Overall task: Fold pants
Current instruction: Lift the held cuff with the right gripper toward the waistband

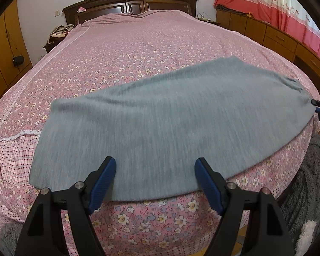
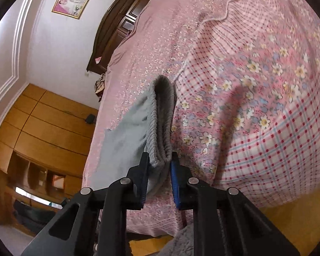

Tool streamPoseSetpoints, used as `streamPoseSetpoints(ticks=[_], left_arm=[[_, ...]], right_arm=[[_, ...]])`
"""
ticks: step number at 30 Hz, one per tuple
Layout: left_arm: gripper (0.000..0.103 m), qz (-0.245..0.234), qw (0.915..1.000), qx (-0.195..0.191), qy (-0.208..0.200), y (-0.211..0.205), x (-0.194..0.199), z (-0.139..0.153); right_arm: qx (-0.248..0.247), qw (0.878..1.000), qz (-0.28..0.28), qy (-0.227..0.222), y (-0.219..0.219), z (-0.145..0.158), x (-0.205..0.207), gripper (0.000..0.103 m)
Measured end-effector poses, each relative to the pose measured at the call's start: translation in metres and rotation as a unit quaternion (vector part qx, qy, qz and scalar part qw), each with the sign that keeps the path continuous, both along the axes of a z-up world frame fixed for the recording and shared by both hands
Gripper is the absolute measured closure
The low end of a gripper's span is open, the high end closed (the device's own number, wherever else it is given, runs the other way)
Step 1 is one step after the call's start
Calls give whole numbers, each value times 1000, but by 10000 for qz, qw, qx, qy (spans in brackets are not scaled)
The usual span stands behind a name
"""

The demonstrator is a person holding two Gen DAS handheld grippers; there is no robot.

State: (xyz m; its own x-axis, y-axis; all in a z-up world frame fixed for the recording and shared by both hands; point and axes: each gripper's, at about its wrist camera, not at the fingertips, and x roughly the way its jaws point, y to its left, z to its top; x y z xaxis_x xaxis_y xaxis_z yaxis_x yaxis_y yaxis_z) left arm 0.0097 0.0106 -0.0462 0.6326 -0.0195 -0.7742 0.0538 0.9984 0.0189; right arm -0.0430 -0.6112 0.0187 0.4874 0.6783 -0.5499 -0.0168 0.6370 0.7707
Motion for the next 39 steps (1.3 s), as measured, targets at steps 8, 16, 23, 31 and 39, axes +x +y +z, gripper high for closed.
streamPoseSetpoints(ticks=[8, 16, 23, 31, 39], left_arm=[[23, -5, 10000, -38, -38, 7, -5, 1], [23, 137, 9992, -352, -101, 30, -14, 0], [23, 112, 9978, -591, -274, 46, -15, 12], [23, 49, 9960, -545, -709, 90, 7, 50], [23, 196, 9896, -1232, -712, 134, 14, 39]], right_arm=[[-1150, 9919, 81, -541, 44, 65, 3, 84], [-2213, 9693, 414, -991, 99, 119, 7, 84], [-2948, 9411, 919, -1380, 157, 152, 6, 84], [-3533, 9055, 1533, -1784, 237, 185, -2, 84], [-3928, 8742, 2117, -1918, 310, 186, -11, 84]])
